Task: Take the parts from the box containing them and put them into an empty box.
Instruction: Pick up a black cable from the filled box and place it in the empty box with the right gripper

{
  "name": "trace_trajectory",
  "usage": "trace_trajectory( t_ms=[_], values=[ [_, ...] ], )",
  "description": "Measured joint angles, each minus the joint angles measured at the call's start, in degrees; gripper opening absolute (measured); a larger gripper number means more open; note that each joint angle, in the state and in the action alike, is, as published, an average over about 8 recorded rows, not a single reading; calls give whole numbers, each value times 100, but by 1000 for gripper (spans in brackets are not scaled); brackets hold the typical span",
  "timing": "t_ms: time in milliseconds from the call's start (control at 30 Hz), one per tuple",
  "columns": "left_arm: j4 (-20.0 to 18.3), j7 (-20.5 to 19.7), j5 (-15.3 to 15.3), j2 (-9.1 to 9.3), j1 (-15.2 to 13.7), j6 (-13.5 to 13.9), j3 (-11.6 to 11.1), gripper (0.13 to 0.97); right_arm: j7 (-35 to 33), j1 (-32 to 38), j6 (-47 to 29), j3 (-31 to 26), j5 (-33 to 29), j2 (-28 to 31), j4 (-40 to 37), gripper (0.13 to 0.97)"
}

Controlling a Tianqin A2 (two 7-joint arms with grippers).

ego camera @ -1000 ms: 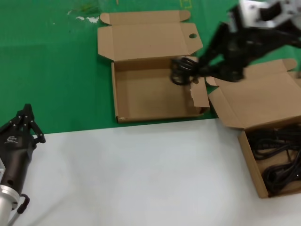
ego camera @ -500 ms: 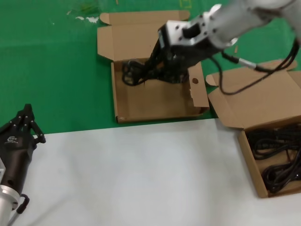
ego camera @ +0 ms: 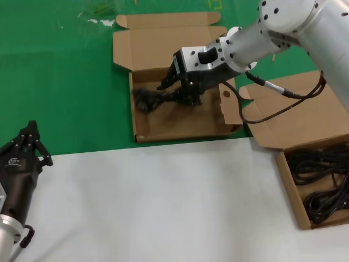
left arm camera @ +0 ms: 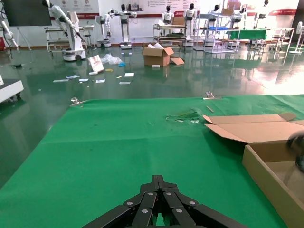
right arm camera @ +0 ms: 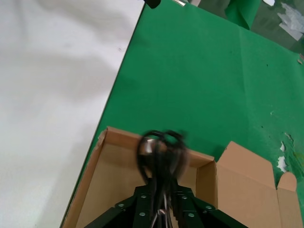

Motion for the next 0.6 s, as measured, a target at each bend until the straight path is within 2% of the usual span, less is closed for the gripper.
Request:
trace_trajectory(
  t_ms=[200,400,600],
  values=[
    [0,0,0,0,0,0,0,140,267,-287,-22,120,-45,249,619,233],
    [0,0,0,0,0,0,0,140,728,-861,-51,447,156,811,1871,308],
    [0,0,0,0,0,0,0,140,1226,-1755,215,976,557,1424,3187,399]
  ],
)
